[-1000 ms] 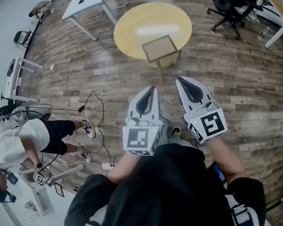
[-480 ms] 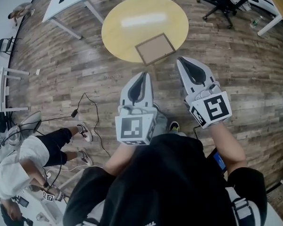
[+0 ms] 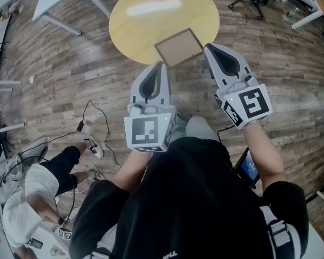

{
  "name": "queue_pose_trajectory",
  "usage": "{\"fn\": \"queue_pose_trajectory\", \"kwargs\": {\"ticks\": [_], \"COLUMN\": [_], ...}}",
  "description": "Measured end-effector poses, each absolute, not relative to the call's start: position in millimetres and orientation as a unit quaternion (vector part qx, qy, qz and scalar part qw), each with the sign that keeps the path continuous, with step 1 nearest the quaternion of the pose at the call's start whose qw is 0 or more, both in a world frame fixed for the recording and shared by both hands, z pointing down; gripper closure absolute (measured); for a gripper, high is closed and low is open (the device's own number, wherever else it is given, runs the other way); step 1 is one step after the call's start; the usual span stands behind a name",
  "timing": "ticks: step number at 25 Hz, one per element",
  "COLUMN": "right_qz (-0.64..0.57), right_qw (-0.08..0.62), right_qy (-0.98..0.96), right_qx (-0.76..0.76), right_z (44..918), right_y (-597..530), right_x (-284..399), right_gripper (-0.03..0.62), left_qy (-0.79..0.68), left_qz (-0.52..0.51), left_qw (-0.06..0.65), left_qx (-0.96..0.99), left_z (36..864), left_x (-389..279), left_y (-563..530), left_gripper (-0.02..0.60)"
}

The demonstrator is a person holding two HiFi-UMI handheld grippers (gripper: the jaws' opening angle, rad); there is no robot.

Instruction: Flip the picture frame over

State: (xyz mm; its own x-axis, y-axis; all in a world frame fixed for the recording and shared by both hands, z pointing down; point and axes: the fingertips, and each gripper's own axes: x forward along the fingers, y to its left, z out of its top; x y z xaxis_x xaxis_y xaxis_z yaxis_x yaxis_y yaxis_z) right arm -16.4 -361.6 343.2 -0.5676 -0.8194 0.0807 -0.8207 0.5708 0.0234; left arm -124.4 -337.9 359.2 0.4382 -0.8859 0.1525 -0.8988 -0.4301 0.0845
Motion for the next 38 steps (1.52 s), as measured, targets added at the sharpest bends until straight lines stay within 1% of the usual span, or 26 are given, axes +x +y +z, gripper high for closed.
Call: {"fn": "queue_pose_trajectory", "kwargs": {"ticks": [5, 10, 17, 25, 32, 38], "right_qz": [0.019, 0.015, -0.027, -0.098, -0.101, -0.116], "right_qw": [0.054, 0.066, 0.099, 0.202, 0.274, 0.339], "right_qy": [-0.881, -0.884, -0.91, -0.936, -0.946, -0.933], "right_qx": [0.469, 0.463, 0.401, 0.272, 0.142, 0.041], "right_z": [348, 355, 365, 406, 481, 555], "right_y": [-386, -407, -451, -474, -460, -436], "right_x": [-11, -4, -8, -35, -60, -89], "right_gripper": [0.576, 0.576, 0.576, 0.575, 0.572, 0.568], "left_qy": [-0.528, -0.53, -0.562, -0.591, -0.626, -0.649], "left_qz": [0.05, 0.049, 0.046, 0.055, 0.07, 0.087], "left_qw": [0.09, 0.087, 0.081, 0.071, 0.071, 0.087], "left_qx": [0.843, 0.842, 0.822, 0.802, 0.774, 0.751], "left_z": [366, 369, 362, 365, 384, 404], "left_x": [-129, -119, -114, -114, -120, -144], "left_y": [-365, -390, -441, -488, -498, -498], "left_gripper": [0.558, 0.558, 0.558, 0.558, 0.558, 0.558]}}
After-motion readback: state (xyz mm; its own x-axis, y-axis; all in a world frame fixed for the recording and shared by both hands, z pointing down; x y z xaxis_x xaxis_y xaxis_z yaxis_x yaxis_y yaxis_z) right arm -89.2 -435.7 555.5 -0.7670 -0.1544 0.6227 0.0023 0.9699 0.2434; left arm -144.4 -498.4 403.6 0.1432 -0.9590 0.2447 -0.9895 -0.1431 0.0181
